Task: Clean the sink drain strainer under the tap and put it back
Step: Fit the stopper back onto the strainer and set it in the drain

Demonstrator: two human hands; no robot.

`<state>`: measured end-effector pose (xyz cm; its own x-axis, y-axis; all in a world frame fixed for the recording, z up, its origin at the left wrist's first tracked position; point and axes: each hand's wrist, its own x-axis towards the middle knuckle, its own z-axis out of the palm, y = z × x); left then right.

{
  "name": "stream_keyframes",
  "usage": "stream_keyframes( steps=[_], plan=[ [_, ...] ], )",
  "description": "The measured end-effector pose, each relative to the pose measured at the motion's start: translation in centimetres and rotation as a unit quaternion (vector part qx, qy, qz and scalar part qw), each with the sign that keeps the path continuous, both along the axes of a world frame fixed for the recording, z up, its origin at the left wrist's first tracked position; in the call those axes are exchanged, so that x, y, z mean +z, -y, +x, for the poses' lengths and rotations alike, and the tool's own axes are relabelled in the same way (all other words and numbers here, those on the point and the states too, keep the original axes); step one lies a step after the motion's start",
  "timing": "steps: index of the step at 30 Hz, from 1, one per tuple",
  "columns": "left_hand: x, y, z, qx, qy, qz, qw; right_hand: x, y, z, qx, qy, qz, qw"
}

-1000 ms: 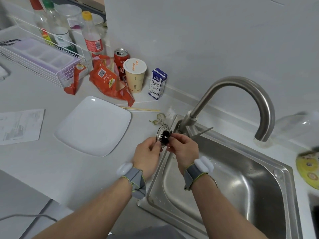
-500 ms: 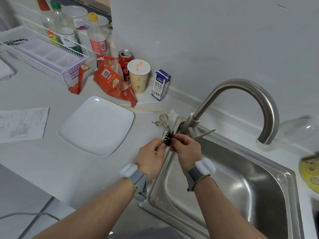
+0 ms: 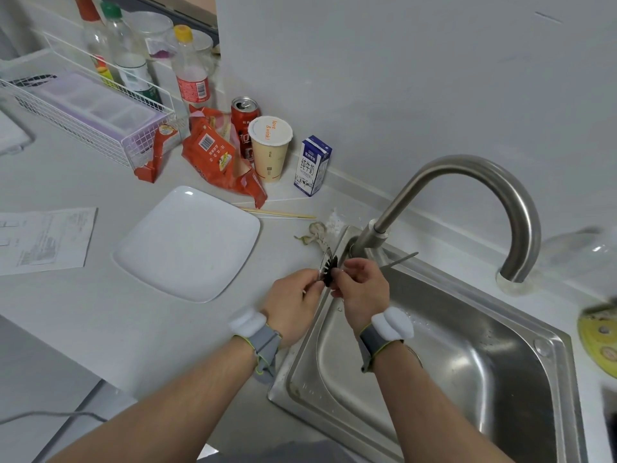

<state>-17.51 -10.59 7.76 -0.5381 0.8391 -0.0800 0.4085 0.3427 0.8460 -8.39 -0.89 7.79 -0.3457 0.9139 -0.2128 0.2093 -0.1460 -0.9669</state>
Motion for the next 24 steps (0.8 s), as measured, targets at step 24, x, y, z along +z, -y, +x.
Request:
stream_keyframes(
  steps=[24],
  plan=[
    [-1.3,0.1,0.2,-0.163,-0.299,0.101,0.935,-0.4,-0.4,-0.8,-0.083,0.086,-0.085,0.989]
  ],
)
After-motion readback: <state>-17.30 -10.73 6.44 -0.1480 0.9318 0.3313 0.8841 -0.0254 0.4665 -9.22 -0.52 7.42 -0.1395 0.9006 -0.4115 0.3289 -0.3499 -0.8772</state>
